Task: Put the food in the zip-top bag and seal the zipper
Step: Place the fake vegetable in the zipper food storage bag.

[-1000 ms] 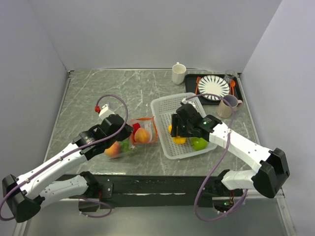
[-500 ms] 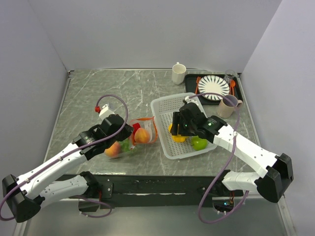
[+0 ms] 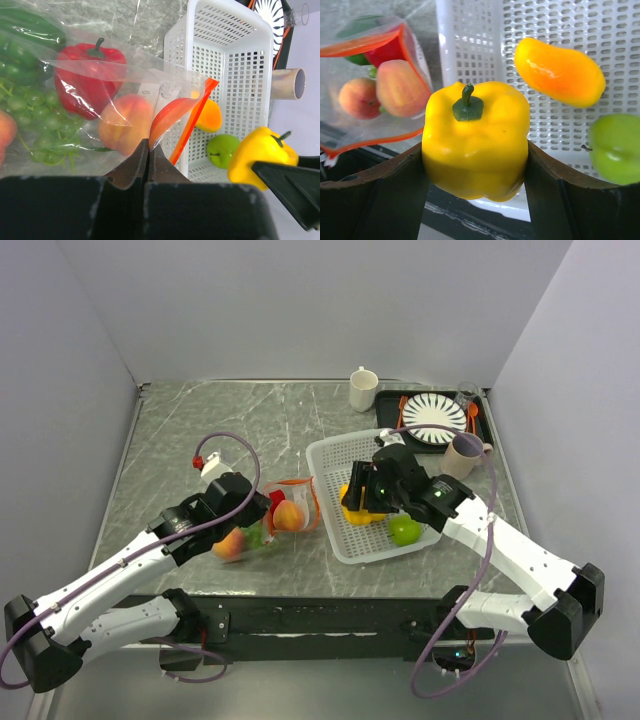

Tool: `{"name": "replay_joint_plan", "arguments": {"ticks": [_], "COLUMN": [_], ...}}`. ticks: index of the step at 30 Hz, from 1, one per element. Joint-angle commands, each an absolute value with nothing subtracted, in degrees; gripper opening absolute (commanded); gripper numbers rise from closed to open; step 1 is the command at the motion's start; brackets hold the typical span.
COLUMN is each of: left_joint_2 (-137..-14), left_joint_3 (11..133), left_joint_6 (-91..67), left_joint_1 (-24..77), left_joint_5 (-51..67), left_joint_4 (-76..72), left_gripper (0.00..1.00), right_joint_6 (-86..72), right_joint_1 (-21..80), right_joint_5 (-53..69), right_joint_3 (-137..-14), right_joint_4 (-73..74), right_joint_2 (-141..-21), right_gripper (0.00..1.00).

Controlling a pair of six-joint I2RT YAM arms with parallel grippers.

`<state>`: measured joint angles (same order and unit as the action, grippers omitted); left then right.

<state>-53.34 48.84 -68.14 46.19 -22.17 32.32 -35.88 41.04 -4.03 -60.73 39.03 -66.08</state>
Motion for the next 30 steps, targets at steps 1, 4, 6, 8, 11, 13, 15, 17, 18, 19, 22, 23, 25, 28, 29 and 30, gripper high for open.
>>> {"name": "replay_joint_plan", "arguments": {"ticks": [1, 4, 6, 8, 11, 13, 15, 17, 18, 19, 22, 23, 25, 28, 29, 30], "left_joint_2": [-52.91, -52.91, -52.56, -52.47, -52.91, -53.09, -53.26, -53.26, -53.26, -53.26, -53.26, -53.35, -52.48, -50.55, -50.28, -50.01], "left_joint_3": [50.97, 50.36, 49.05, 48.34, 48.34, 48.43, 48.25, 47.99, 47.9, 47.81, 48.86, 49.65, 50.01, 50.01, 50.01, 50.27], "left_joint_6": [-67.06, -67.06, -67.15, -67.15, -67.15, -66.97, -67.06, -67.41, -67.5, -67.76, -67.33, -67.32, -67.5, -67.59, -67.59, -67.67], "left_joint_1": [45.97, 45.97, 45.97, 45.97, 45.88, 45.97, 45.97, 45.97, 45.97, 45.97, 45.97, 45.88, 45.97, 45.88, 45.97, 45.88], "left_joint_5": [-22.24, -21.71, -21.36, -20.75, -20.13, -19.78, -19.43, -18.9, -18.81, -18.9, -18.9, -19.07, -18.99, -19.16, -19.33, -19.34], "left_joint_4": [30.67, 30.41, 29.01, 27.69, 27.51, 27.16, 26.72, 26.28, 26.19, 26.02, 26.98, 27.5, 28.38, 28.13, 28.04, 28.3], "left_gripper": [0.01, 0.01, 0.01, 0.01, 0.01, 0.01, 0.01, 0.01, 0.01, 0.01, 0.01, 0.01, 0.01, 0.01, 0.01, 0.01], "right_joint_6": [-37.7, -37.88, -38.14, -38.84, -39.81, -40.34, -40.43, -39.73, -39.47, -39.38, -39.37, -40.07, -40.17, -39.73, -39.38, -39.29], "right_joint_1": [41.39, 42.19, 43.33, 44.64, 45.96, 46.93, 47.9, 48.34, 48.69, 49.74, 51.23, 51.24, 51.41, 51.68, 52.03, 52.29], "right_joint_5": [-0.97, 1.22, 1.49, 1.67, 3.86, 5.53, 6.15, 7.2, 7.29, 6.42, 6.06, 6.06, 7.29, 8.17, 8.17, 8.43], "right_joint_3": [-61.09, -61.17, -62.31, -62.75, -62.05, -62.31, -63.36, -66.42, -67.75, -68.81, -70.58, -70.32, -70.31, -72.41, -74.16, -74.88], "right_joint_4": [37.01, 35.95, 36.21, 35.69, 31.56, 28.5, 26.73, 26.1, 26.63, 26.8, 24.98, 24.27, 21.55, 21.71, 22.06, 22.23], "right_joint_2": [-63.28, -63.37, -63.81, -63.9, -63.98, -65.03, -66.52, -70.39, -71.88, -74.59, -78.56, -79.62, -82.42, -86.74, -87.53, -88.32], "right_gripper": [0.32, 0.32, 0.32, 0.32, 0.32, 0.33, 0.33, 0.33, 0.33, 0.33, 0.34, 0.34, 0.36, 0.38, 0.39, 0.39]}}
